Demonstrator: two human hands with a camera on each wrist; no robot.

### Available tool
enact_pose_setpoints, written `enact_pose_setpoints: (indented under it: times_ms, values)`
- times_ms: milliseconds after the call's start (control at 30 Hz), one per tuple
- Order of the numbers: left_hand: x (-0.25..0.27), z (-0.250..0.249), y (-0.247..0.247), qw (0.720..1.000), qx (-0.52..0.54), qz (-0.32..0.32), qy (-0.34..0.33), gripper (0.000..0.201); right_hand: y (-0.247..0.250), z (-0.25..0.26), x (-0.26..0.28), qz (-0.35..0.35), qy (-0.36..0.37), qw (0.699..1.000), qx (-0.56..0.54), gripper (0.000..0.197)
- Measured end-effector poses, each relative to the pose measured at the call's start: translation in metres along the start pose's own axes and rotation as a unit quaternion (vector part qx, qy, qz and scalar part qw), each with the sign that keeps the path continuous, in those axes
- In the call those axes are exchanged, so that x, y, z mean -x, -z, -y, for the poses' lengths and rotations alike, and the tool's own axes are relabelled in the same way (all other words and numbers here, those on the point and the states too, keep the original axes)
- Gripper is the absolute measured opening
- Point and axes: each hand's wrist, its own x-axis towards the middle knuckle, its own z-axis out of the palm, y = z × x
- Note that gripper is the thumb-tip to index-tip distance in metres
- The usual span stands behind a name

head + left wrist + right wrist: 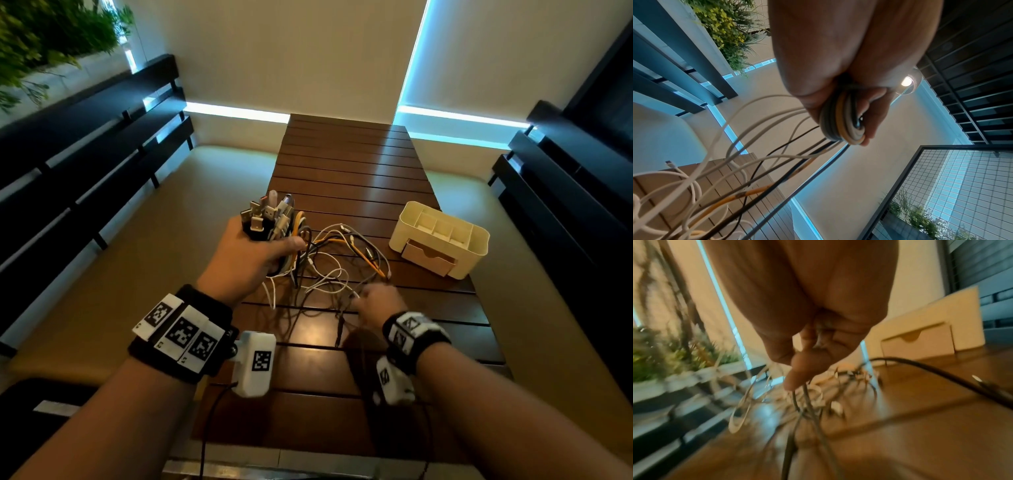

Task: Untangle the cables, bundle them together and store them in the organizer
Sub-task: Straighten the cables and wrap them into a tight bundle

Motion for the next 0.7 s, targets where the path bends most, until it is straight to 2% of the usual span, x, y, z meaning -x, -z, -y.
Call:
enact_pose_setpoints:
  times_ms: [100,133,200,300,367,433,533,633,700]
  values:
    - [0.0,0.001,-0.003,1.0,0.009,-0.007,0.003,0.037,0.05,0.005,-0.017,-0.14,-0.005,0.982,-0.129,0.014]
    - [0.0,0.0,-0.004,1.0,0.008,-0.005,0.004,0.036,0.063,0.007,-0.022,-0.171,0.003,0.973,-0.156,0.014]
    - [0.001,0.001,-0.006,1.0,0.011,-0.003,0.007,0.023,0.081,0.011,-0.03,-0.209,0.019,0.954,-0.213,0.014]
    - [0.003,0.0,-0.009,1.0,0.021,0.003,0.008,0.02,0.091,0.015,-0.036,-0.241,0.032,0.933,-0.267,0.015]
    - [0.003,0.0,-0.011,1.0,0.016,0.006,0.005,0.022,0.09,0.014,-0.041,-0.24,0.035,0.93,-0.276,0.013]
    - [0.002,0.0,-0.013,1.0,0.017,0.001,0.002,0.022,0.084,0.01,-0.043,-0.202,0.04,0.938,-0.28,0.009]
    - [0.0,0.001,-0.016,1.0,0.008,0.003,0.0,0.023,0.074,-0.001,-0.035,-0.122,0.038,0.965,-0.229,0.038]
    - [0.003,-0.002,-0.021,1.0,-0.002,0.008,0.003,0.024,0.07,-0.007,-0.013,-0.111,0.066,0.981,-0.147,0.038]
    - [0.004,-0.005,-0.024,1.0,-0.006,0.007,0.004,0.021,0.07,-0.004,0.002,-0.102,0.107,0.969,-0.2,0.042]
